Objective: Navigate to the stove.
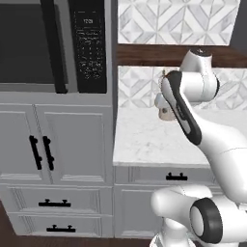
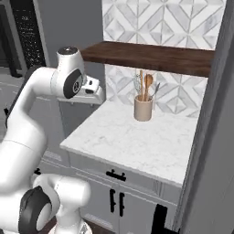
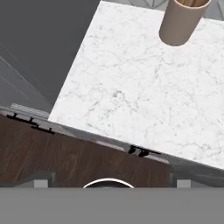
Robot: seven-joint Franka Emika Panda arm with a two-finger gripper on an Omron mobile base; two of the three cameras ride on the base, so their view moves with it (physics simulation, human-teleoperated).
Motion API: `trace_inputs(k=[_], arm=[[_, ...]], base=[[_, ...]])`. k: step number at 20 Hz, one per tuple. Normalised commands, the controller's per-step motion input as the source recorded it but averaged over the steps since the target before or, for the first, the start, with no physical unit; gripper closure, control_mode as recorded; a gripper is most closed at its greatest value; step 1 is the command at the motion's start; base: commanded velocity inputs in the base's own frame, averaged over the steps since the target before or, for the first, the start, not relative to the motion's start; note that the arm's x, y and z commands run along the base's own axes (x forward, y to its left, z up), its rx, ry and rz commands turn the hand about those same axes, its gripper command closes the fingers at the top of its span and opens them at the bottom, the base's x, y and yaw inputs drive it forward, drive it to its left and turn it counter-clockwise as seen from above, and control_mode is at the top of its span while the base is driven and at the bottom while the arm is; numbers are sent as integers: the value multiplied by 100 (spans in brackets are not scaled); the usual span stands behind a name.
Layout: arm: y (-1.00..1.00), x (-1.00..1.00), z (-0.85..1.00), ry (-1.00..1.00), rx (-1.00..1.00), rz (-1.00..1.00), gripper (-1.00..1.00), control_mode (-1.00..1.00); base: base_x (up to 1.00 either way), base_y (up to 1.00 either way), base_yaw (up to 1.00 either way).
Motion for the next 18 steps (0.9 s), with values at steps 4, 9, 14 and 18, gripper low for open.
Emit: trace_inputs(k=[4,9,14,18], arm=[[0,0,0,0,0,0,-100,100],[0,0,0,0,0,0,-100,100],[0,0,0,0,0,0,-100,100],[0,0,0,0,0,0,-100,100]], base=[[-32,0,78],[-37,0,93],[-21,0,99],[-1,0,97]])
